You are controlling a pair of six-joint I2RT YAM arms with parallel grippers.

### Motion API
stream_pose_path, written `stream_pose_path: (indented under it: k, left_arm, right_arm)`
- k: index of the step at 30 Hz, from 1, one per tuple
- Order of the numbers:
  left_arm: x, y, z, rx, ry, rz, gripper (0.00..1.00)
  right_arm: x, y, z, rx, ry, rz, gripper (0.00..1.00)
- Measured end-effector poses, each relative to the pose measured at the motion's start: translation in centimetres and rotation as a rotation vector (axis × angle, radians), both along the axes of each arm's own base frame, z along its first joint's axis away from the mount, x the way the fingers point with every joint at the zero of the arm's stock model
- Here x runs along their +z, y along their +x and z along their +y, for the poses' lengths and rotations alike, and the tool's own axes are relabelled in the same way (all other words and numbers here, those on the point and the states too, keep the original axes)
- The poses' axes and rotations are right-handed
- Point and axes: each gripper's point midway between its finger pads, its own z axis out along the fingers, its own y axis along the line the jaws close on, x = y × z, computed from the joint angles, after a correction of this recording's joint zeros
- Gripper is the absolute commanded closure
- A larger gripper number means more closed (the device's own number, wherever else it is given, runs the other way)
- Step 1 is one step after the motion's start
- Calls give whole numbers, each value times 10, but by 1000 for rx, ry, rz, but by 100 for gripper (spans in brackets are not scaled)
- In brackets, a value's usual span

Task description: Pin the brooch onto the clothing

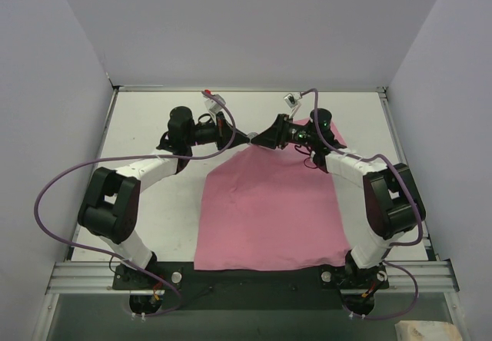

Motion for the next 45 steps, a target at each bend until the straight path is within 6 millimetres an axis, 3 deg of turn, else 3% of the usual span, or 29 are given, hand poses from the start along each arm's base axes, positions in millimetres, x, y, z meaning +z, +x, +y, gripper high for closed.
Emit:
stream_pose_path:
  k: [6,9,13,17,21,26,45]
  left_arm:
    - [0,-1,0,-4,0,0,100]
    - [0,-1,0,-7,0,2,100]
    - [-2,-3,-1,-13,6,15,100]
    - [-3,-4,-1,-15,10,21,100]
    - [-4,-4,-1,-17,12,25,100]
    - [-3,-5,-1,-22,10,26,100]
    - [5,-14,-2,-59,-6,35,100]
  right_arm:
    - [7,1,2,12,17,-9,61]
    - [8,-1,4,22,21,-12,54]
    - [14,-4,5,40,40,-18,31]
    - [25,-8,2,57,81,-49,27]
    - [31,-8,-5,62,108,-58,28]
    - [36,-10,-8,73,130,-63,38]
    - [21,-27,-1,118,120,-9,63]
